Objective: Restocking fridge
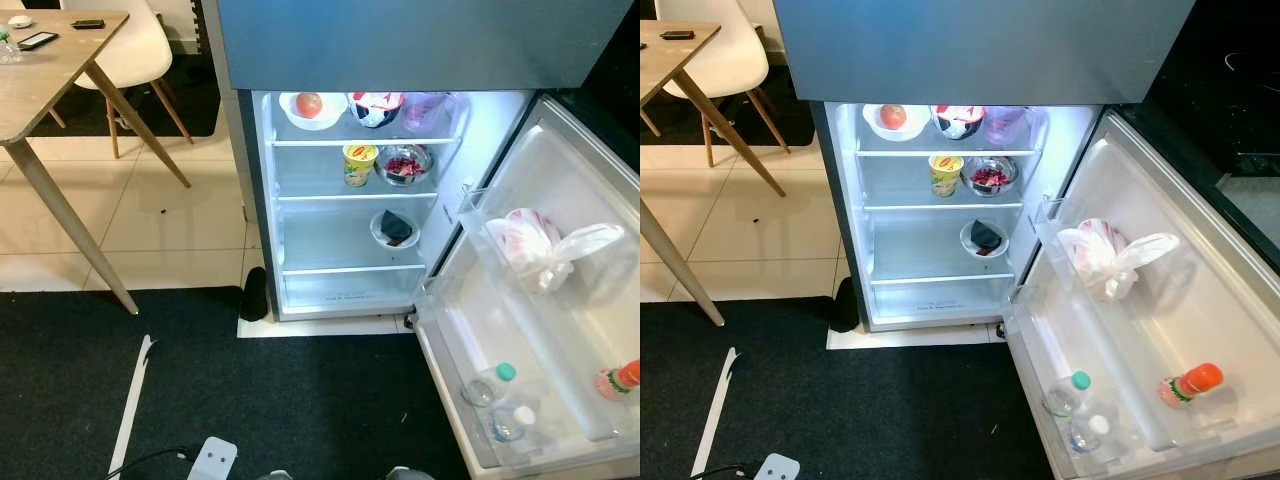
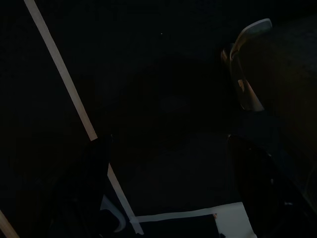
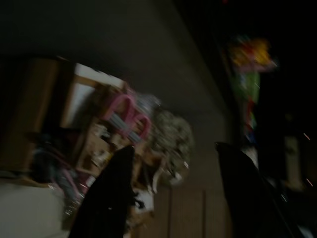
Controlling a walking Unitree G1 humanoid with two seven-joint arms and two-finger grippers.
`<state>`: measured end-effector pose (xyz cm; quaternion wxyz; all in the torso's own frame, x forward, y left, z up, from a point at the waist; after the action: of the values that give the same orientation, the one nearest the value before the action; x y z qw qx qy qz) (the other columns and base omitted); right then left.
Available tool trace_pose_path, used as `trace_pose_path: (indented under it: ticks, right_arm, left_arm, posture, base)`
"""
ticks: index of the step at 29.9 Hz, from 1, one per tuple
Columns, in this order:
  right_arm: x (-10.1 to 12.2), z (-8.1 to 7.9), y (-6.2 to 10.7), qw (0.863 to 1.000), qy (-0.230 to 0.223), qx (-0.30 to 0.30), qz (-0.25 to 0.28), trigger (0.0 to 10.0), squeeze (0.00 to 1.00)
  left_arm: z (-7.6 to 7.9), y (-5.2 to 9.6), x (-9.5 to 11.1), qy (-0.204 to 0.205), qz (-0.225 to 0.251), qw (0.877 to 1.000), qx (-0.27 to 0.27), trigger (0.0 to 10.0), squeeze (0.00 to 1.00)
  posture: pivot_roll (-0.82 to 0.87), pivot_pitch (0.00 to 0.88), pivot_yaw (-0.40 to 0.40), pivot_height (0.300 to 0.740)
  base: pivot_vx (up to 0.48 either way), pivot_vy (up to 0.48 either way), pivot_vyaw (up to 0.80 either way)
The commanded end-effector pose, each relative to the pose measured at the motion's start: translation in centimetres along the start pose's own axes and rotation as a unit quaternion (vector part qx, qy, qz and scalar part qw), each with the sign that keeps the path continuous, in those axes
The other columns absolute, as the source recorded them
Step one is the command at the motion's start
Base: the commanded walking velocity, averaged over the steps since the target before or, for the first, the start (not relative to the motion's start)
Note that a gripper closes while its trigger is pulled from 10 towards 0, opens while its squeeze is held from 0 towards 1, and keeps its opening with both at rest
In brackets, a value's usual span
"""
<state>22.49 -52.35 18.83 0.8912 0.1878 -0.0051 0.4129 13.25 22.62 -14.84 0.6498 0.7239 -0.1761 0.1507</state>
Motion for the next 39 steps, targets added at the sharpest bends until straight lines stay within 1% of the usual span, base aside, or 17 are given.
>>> trace_pose_path:
  ticks: [1, 4, 5, 7, 17, 18, 19, 21, 22, 24, 27, 28, 29, 33, 36, 37, 39]
  right_arm:
    - [1.4, -2.8, -0.4, 0.998, 0.005, 0.057, 0.038, 10.0, 0.0]
    - [4.0, -2.6, -0.3, 0.989, -0.054, 0.078, 0.111, 10.0, 0.0]
    - [4.0, -2.6, -0.3, 0.989, -0.054, 0.078, 0.111, 10.0, 0.0]
    - [5.6, -2.2, 0.0, 0.98, -0.084, 0.091, 0.158, 10.0, 0.0]
    - [8.8, -2.0, 0.9, 0.958, -0.106, 0.126, 0.236, 10.0, 0.0]
    - [10.1, -2.4, 1.4, 0.947, -0.11, 0.145, 0.265, 10.0, 0.0]
    - [10.1, -2.4, 1.4, 0.947, -0.11, 0.145, 0.265, 10.0, 0.0]
    - [12.2, -3.1, 2.2, 0.927, -0.114, 0.177, 0.31, 10.0, 0.0]
    - [12.2, -3.1, 2.2, 0.927, -0.114, 0.177, 0.31, 10.0, 0.0]
    - [14.2, -4.3, 3.2, 0.908, -0.106, 0.21, 0.347, 10.0, 0.0]
    - [16.4, -6.0, 4.5, 0.886, -0.088, 0.247, 0.382, 10.0, 0.0]
    - [16.4, -6.0, 4.5, 0.886, -0.088, 0.247, 0.382, 10.0, 0.0]
    - [17.4, -6.1, 5.2, 0.877, -0.085, 0.253, 0.4, 10.0, 0.0]
    - [17.8, -5.9, 5.4, 0.874, -0.087, 0.251, 0.408, 10.0, 0.0]
    - [19.2, -3.5, 6.5, 0.863, -0.105, 0.225, 0.439, 10.0, 0.0]
    - [19.8, -2.8, 7.2, 0.854, -0.113, 0.223, 0.456, 10.0, 0.0]
    - [20.2, -2.8, 7.6, 0.849, -0.113, 0.226, 0.463, 10.0, 0.0]
  left_arm:
    - [-0.1, 0.2, -1.0, 0.001, -0.015, 1.0, -0.002, 10.0, 0.0]
    - [-0.1, 0.2, -1.0, 0.0, -0.015, 1.0, -0.002, 10.0, 0.0]
    - [-0.1, 0.2, -1.0, 0.0, -0.015, 1.0, -0.002, 10.0, 0.0]
    - [0.0, 0.2, -1.0, 0.001, -0.016, 1.0, -0.002, 10.0, 0.0]
    - [0.3, 0.1, -1.0, 0.002, -0.016, 1.0, -0.004, 10.0, 0.0]
    - [0.4, 0.1, -1.0, 0.002, -0.016, 1.0, -0.004, 10.0, 0.0]
    - [0.4, 0.1, -1.0, 0.002, -0.016, 1.0, -0.004, 10.0, 0.0]
    - [0.4, 0.1, -1.0, 0.003, -0.016, 1.0, -0.004, 10.0, 0.0]
    - [0.4, 0.1, -1.0, 0.003, -0.016, 1.0, -0.004, 10.0, 0.0]
    - [0.4, 0.1, -1.0, 0.005, -0.015, 1.0, -0.004, 10.0, 0.0]
    - [0.3, 0.1, -0.9, 0.006, -0.015, 1.0, -0.003, 10.0, 0.0]
    - [0.3, 0.1, -0.9, 0.006, -0.015, 1.0, -0.003, 10.0, 0.0]
    - [0.3, 0.1, -0.9, 0.006, -0.014, 1.0, -0.003, 10.0, 0.0]
    - [0.3, 0.1, -0.9, 0.006, -0.014, 1.0, -0.003, 10.0, 0.0]
    - [0.1, 0.2, -1.0, 0.007, -0.014, 1.0, -0.002, 10.0, 0.0]
    - [0.1, 0.2, -1.0, 0.006, -0.014, 1.0, -0.002, 10.0, 0.0]
    - [0.1, 0.2, -1.0, 0.006, -0.014, 1.0, -0.003, 10.0, 0.0]
  posture:
    - [-0.11, 0.113, -0.047, 0.74]
    - [-0.11, 0.117, -0.047, 0.74]
    - [-0.11, 0.117, -0.047, 0.74]
    - [-0.11, 0.118, -0.048, 0.74]
    - [-0.11, 0.12, -0.053, 0.74]
    - [-0.11, 0.12, -0.054, 0.74]
    - [-0.11, 0.12, -0.054, 0.74]
    - [-0.11, 0.12, -0.056, 0.74]
    - [-0.11, 0.12, -0.056, 0.74]
    - [-0.11, 0.12, -0.058, 0.74]
    - [-0.1, 0.119, -0.06, 0.74]
    - [-0.1, 0.119, -0.06, 0.74]
    - [-0.1, 0.12, -0.06, 0.74]
    - [-0.1, 0.12, -0.06, 0.74]
    - [-0.1, 0.12, -0.06, 0.74]
    - [-0.11, 0.12, -0.061, 0.74]
    - [-0.11, 0.119, -0.06, 0.74]
  base:
    - [0.0, 0.0, 0.0]
    - [0.0, 0.0, 0.0]
    - [0.0, 0.0, 0.0]
    - [0.0, 0.0, 0.0]
    - [0.0, 0.0, 0.0]
    - [0.0, 0.0, 0.0]
    - [0.0, 0.0, 0.0]
    - [0.0, 0.0, 0.0]
    - [0.0, 0.0, 0.0]
    - [0.0, 0.0, 0.0]
    - [0.0, 0.0, 0.0]
    - [0.0, 0.0, 0.0]
    - [0.0, 0.0, 0.0]
    - [0.0, 0.0, 0.0]
    - [0.0, 0.0, 0.0]
    - [0.0, 0.0, 0.0]
    - [0.0, 0.0, 0.0]
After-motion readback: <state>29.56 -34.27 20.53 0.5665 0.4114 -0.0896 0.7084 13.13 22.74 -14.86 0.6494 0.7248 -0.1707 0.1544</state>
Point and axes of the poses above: a point about 5 cm out from each wrist's last joint towards the gripper, its own y axis pointing back from the gripper into the wrist, its own x axis along the axis of the wrist's last joint, z = x × y, the point moved 5 cm from there along -y, pointing out of the wrist towards the gripper, and after that the axes turned 15 degrees about y, right-handed, at the moved point
